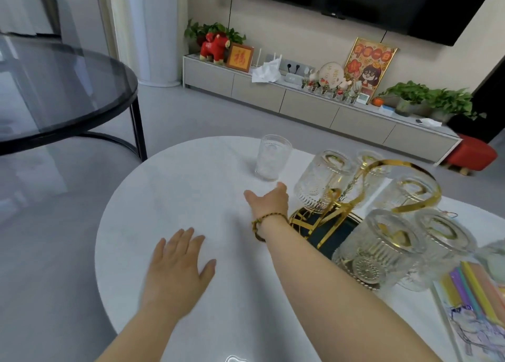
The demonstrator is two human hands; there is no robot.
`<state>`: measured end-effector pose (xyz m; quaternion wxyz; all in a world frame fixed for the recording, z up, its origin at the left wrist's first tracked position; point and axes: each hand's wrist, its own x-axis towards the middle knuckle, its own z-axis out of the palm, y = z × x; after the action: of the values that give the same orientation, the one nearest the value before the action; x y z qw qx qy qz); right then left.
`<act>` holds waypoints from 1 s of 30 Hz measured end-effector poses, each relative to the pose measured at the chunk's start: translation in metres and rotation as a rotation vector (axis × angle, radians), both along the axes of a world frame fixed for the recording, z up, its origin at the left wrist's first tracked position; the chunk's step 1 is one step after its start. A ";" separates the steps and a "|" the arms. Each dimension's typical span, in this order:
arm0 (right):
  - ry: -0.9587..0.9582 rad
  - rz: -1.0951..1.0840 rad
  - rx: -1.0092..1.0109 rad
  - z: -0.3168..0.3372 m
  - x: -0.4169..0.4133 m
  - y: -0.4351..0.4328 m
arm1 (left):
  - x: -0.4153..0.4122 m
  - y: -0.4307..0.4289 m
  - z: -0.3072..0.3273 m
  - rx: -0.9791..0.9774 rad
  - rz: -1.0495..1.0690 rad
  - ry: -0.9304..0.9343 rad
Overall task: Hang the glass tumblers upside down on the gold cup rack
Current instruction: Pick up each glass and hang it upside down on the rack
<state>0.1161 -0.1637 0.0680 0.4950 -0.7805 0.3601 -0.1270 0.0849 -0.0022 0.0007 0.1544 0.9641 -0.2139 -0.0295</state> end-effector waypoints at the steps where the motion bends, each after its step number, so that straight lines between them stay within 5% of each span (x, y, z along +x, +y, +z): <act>1: -0.001 -0.073 0.023 -0.009 0.012 -0.008 | 0.001 0.000 -0.002 0.003 0.004 -0.007; 5: -0.098 -0.248 0.021 -0.032 0.056 -0.035 | 0.002 0.000 0.002 -0.054 0.012 -0.020; 16: -0.134 -0.284 -0.103 -0.055 0.108 -0.068 | 0.003 -0.004 0.002 -0.023 0.002 -0.001; 30: -0.381 -0.095 -0.024 -0.005 0.028 -0.004 | 0.002 -0.004 0.002 -0.035 0.035 0.022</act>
<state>0.1441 -0.1672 0.0635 0.5383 -0.7304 0.2947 -0.3000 0.0865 -0.0061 0.0025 0.1742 0.9644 -0.1959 -0.0337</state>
